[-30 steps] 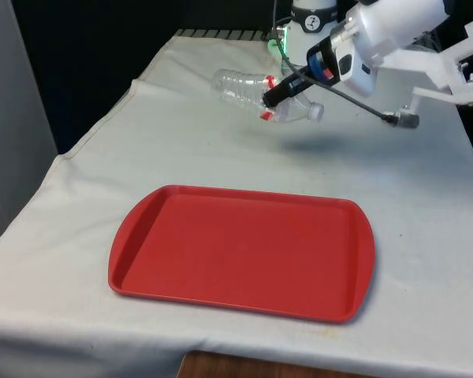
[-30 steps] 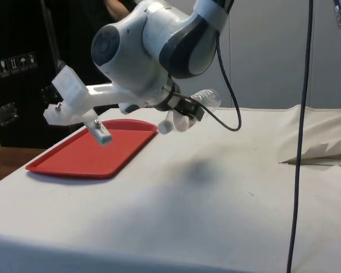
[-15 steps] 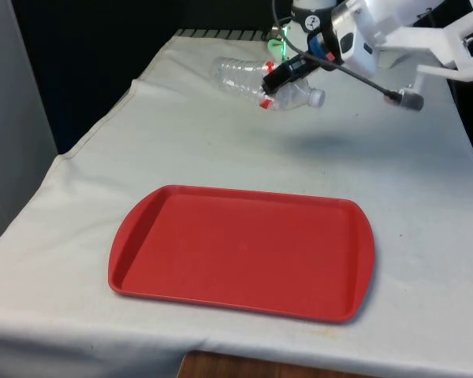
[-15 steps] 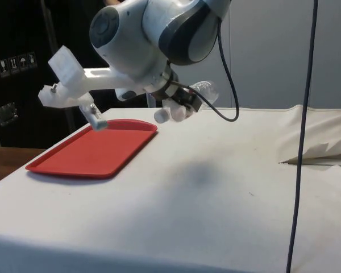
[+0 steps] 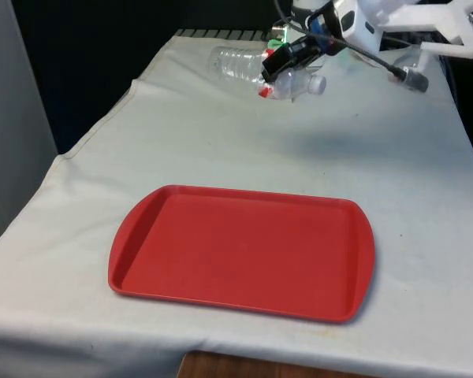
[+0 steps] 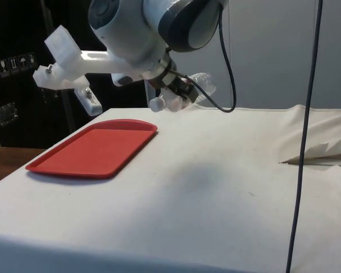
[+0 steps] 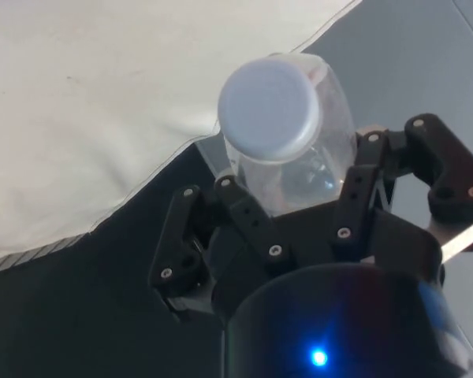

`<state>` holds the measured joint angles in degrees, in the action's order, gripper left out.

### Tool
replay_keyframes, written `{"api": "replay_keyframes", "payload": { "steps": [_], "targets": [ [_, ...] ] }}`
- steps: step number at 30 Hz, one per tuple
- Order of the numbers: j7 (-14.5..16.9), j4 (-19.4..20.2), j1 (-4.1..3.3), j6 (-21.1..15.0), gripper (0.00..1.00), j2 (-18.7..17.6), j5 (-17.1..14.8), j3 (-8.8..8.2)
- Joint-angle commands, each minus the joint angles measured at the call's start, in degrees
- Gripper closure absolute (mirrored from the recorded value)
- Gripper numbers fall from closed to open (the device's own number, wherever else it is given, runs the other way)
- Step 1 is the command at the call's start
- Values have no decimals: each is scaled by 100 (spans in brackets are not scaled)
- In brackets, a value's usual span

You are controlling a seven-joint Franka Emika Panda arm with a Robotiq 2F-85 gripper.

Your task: Place the bottle upright on the tray.

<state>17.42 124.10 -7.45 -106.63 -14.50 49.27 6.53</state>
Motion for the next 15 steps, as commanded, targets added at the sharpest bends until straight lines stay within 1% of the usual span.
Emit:
{"api": "replay_keyframes", "payload": {
  "steps": [1,3,5,10,11,12,15],
  "targets": [
    [-23,29,6,-34,86,52,-29,0],
    [-17,6,0,0,86,17,-6,0],
    [-103,29,11,-63,86,103,-34,0],
    [-206,29,17,-115,86,155,-34,0],
    [-195,0,0,-40,86,115,-6,0],
    [-229,29,17,-126,86,166,-34,0],
    [-321,34,23,-195,86,195,-34,-6]
  ]
}}
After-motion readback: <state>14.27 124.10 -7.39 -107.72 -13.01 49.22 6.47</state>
